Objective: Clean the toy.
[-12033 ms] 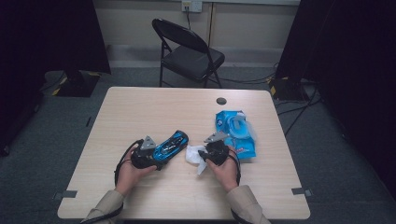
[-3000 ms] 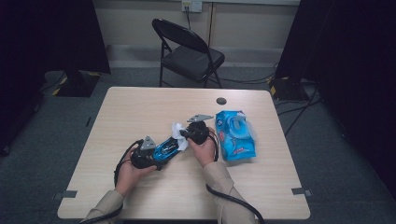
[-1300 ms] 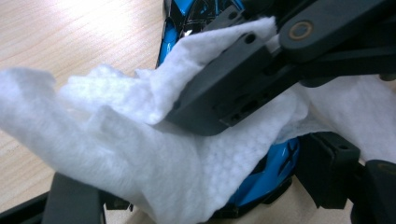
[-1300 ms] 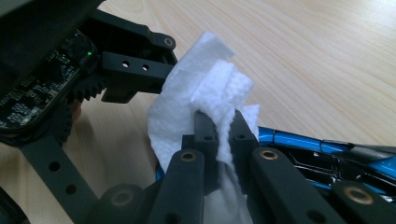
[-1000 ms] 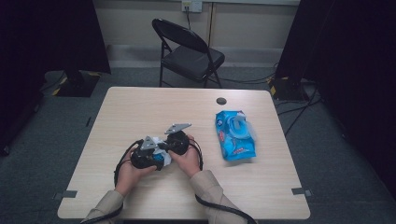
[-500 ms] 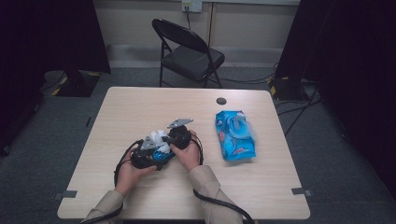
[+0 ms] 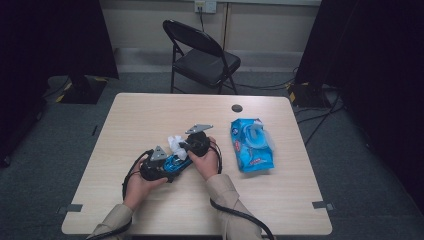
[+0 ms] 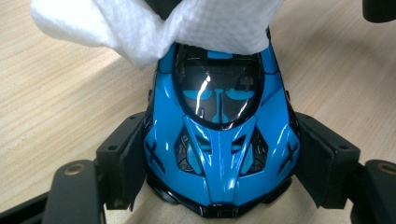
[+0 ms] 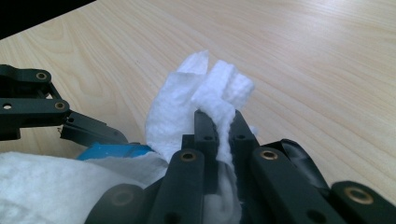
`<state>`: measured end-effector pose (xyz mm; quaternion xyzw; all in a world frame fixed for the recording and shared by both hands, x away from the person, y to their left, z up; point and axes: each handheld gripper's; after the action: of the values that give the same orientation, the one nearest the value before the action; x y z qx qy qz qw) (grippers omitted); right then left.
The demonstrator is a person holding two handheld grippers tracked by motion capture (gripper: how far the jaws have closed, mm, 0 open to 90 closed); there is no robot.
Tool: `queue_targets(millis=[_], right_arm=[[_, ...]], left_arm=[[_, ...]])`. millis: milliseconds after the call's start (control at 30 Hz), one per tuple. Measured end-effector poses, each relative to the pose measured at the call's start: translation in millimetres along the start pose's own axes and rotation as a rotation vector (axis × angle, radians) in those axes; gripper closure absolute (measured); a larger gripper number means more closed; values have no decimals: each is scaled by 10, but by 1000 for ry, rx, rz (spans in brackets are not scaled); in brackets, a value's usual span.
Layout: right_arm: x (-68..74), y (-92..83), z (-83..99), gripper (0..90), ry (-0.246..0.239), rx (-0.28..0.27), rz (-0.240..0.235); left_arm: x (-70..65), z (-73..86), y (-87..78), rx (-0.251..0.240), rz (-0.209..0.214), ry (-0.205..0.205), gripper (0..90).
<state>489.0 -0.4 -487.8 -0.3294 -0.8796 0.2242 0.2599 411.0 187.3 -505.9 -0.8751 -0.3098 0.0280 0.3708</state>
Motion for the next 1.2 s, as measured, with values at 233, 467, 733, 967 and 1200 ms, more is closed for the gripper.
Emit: queue_targets(millis=[233,467,733,967,1200], right_arm=[[-97,-77,15,865,18,-26,30],[-189,-139,38,863,28,-39,62],[-230,-173,19,863,38,-43,70],[-330,-316,12,863,82,-63,102],[-449,-574,102,863,109,-96,93]], left_arm=[[0,0,0,0,-1,0,260],[0,0,0,1,0,0,260],[0,0,0,0,0,-1,260],[1,0,-1,1,-1,0,260],[3,1,0,0,5,-3,258]])
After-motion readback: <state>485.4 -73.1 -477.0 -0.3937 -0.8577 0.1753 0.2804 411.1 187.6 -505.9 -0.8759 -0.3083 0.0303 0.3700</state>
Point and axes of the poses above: each handheld gripper's, and its own axes: y roughly forward along the jaws, z roughly out of its underside, x roughly to its left, and after that the axes turned 14 degrees about y, right-handed
